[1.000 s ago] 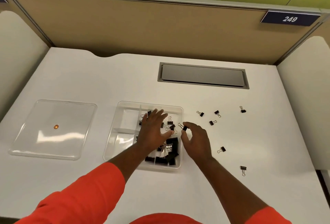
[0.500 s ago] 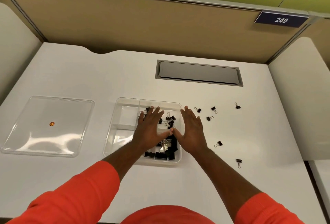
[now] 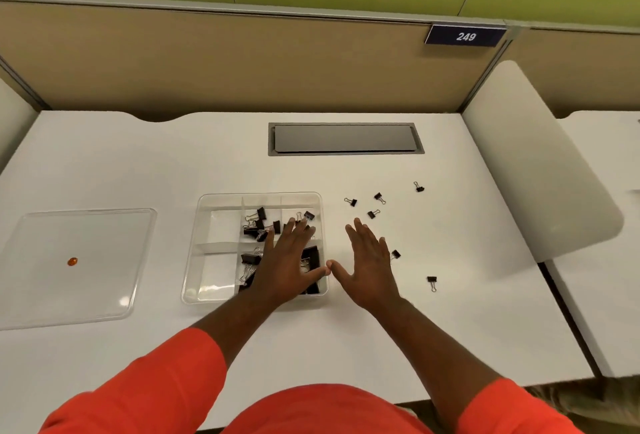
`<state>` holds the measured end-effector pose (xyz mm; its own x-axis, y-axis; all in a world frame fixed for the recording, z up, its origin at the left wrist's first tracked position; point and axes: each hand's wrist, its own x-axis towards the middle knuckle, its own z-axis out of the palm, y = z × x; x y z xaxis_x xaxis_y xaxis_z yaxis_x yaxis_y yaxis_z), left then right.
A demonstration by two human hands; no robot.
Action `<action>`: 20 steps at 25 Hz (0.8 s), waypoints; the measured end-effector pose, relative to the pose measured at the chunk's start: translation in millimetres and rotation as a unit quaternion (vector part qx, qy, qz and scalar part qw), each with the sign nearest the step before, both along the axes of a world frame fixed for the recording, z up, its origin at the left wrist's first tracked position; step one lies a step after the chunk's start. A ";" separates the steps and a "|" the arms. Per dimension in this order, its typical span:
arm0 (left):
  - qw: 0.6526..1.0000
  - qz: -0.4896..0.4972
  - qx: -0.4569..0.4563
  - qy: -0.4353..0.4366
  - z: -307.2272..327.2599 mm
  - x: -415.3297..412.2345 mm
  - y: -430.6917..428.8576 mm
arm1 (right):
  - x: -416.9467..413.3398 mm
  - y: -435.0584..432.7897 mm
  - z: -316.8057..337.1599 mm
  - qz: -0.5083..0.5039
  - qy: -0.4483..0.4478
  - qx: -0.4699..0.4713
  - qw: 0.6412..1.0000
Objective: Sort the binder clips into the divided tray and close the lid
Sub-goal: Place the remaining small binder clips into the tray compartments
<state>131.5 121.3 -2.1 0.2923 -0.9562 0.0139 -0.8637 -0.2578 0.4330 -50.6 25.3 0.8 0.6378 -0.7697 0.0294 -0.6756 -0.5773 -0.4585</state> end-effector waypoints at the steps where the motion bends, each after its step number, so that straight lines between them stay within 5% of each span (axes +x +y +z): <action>1: 1.000 -0.005 -0.001 -0.001 -0.5 -5.8 1.3 | -6.0 3.8 -0.9 -0.011 -0.007 -0.002 1.000; 20: 0.999 -0.021 -0.014 0.045 -17.2 -145.7 -69.9 | -176.8 -50.5 -46.9 -0.117 -0.027 0.037 0.992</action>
<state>-14.3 51.4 -19.3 0.2527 -0.9674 0.0163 -0.8305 -0.2082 0.5166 -227.4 -25.2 -46.2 0.4411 -0.8975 -0.0045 -0.7606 -0.3711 -0.5326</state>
